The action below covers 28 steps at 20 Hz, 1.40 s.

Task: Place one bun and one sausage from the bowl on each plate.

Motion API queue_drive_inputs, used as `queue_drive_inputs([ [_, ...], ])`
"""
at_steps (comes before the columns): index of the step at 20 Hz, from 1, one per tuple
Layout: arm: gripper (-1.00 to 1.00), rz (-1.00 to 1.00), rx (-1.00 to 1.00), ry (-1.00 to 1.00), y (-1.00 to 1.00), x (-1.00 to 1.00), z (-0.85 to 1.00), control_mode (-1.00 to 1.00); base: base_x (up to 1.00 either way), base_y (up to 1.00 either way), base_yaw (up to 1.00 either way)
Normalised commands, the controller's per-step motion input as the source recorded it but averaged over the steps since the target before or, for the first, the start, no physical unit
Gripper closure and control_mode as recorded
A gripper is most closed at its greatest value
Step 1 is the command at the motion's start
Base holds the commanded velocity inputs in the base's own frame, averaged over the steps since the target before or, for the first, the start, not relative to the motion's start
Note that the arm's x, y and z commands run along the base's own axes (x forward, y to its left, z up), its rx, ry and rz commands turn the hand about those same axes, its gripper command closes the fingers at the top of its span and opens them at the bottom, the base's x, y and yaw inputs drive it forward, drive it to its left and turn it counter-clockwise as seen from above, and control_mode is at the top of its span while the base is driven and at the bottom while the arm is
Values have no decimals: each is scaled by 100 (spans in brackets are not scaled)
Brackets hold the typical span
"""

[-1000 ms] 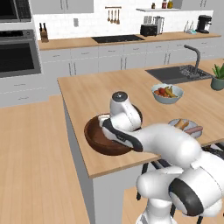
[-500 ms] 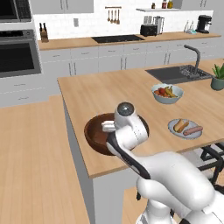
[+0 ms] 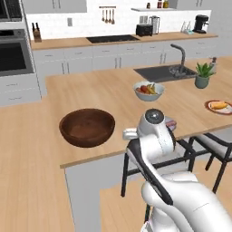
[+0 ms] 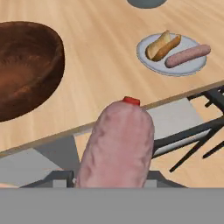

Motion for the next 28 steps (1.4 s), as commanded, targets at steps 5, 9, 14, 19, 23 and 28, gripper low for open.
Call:
queue_drive_inputs([
  [5,100,0,0,0,0,0,0,100,-25,-100,-7],
  [9,100,0,0,0,0,0,0,100,55,-100,-10],
  [14,100,0,0,0,0,0,0,100,75,-100,-1],
  [19,100,0,0,0,0,0,0,100,53,-100,0],
  [23,100,-2,27,14,-75,62,-3,-100,17,-25,0],
  [28,100,-26,37,22,-71,100,0,-100,0,0,0],
])
